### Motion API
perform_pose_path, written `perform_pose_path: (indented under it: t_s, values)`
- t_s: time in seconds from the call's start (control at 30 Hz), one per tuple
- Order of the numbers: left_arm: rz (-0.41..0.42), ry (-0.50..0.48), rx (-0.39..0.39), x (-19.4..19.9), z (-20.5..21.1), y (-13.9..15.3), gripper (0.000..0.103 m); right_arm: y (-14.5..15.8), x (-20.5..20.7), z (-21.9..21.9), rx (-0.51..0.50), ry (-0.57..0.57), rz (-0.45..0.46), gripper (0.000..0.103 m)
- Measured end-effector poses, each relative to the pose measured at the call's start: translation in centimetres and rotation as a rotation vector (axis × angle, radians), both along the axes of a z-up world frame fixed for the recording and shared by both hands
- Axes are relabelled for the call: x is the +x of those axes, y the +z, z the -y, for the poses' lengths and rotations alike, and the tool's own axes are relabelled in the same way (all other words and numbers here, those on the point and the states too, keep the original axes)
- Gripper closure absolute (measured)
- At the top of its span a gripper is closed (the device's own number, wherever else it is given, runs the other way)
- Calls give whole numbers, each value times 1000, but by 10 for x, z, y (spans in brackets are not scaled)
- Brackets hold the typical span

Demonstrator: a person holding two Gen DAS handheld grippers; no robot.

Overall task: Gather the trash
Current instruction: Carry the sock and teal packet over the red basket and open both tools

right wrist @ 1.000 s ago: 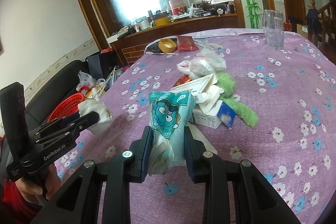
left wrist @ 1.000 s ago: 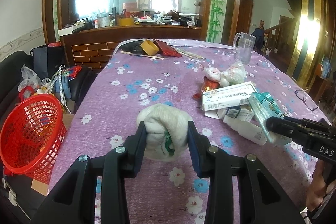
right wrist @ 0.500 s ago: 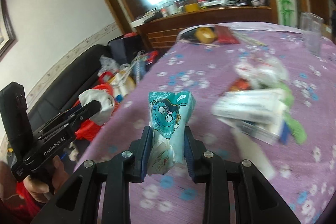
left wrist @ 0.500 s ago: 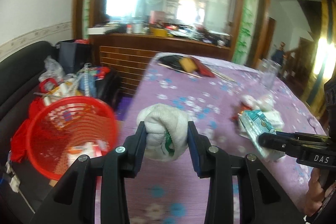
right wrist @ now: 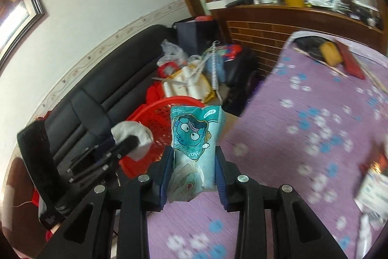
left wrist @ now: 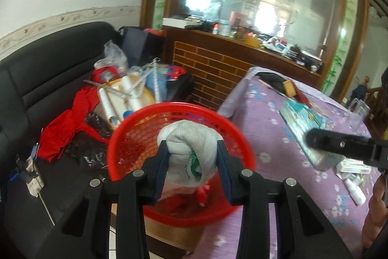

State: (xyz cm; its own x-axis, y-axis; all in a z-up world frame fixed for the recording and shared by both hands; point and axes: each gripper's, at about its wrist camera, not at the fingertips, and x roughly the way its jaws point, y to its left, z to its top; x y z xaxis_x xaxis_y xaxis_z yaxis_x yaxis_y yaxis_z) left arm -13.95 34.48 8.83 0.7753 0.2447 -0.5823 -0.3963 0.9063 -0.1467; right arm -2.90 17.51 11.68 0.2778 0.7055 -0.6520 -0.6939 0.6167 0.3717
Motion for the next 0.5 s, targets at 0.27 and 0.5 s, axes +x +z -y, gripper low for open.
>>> perform_pose_path:
  t_s: [0.27, 0.5]
  values:
    - [7, 38, -3, 1, -18, -1, 41, -11, 19, -62, -24, 33, -17, 53]
    - [17, -33, -1, 3, 5, 4, 41, -3, 17, -20, 12, -5, -1, 53]
